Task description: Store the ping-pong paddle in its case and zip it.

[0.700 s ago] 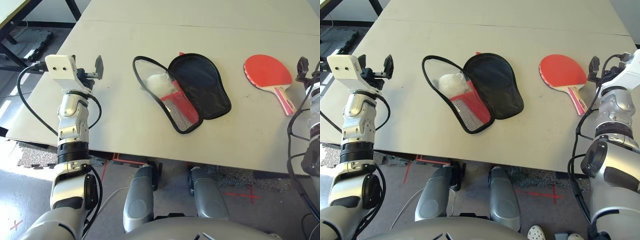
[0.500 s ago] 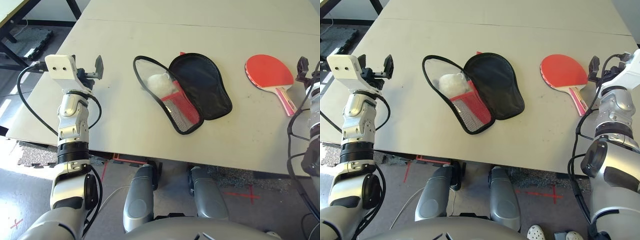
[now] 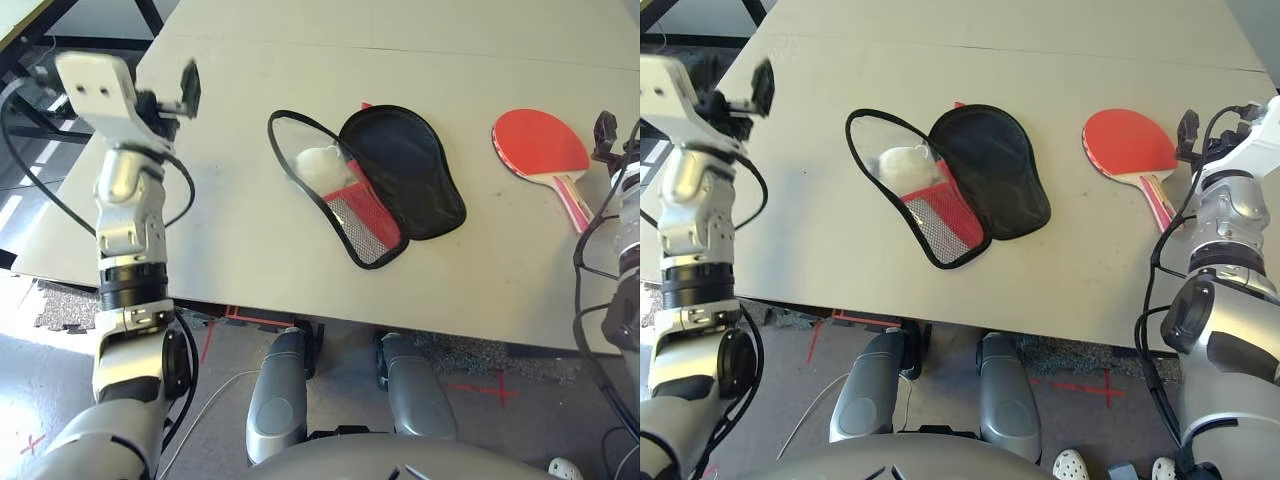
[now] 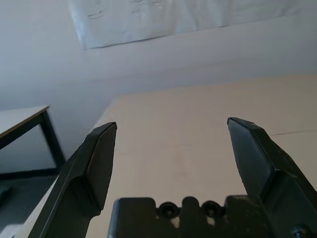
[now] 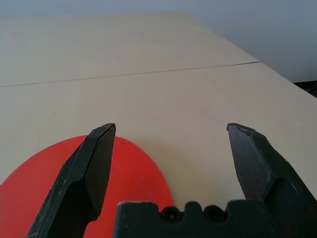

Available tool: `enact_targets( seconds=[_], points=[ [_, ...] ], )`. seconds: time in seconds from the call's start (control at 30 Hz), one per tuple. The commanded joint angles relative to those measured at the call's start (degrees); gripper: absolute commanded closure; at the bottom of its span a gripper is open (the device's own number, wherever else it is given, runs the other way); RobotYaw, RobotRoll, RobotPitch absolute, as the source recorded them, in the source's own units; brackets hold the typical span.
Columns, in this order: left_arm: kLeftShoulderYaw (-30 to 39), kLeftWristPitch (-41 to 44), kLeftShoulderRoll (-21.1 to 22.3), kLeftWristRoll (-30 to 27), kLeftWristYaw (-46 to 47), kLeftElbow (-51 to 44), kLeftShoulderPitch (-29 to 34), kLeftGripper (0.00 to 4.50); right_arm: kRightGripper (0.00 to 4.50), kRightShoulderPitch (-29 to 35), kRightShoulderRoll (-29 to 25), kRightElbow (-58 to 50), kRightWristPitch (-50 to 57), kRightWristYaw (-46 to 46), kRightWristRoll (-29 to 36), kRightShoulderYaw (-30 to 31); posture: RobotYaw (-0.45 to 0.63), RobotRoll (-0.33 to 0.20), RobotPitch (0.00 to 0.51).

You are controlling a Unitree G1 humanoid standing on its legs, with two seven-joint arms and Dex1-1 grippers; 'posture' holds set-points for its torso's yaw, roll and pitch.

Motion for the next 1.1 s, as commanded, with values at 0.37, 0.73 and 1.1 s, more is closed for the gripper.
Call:
enact_targets(
  seconds=[0.37,0.73,1.1],
  points=[
    [-17.2,25.6,-0.8,-7.4,-12.4,-19.7,0.6,0.00,0.03,-3.4,-0.8,-1.1,9.7,5.6,-0.4,2.0,0.05,0.000,0.211],
    [-20.4,26.2,-2.6,-6.1,-14.5,-18.7,1.0,0.00,0.03,-8.3,-7.9,-14.7,43.8,15.1,-5.2,13.9,-0.01,0.000,0.215],
    [-21.6,25.9,-3.8,-5.3,-15.8,-17.9,-0.1,0.00,0.03,-10.9,-15.2,-26.3,73.5,32.6,-13.6,35.4,-0.03,0.000,0.212]
  ],
)
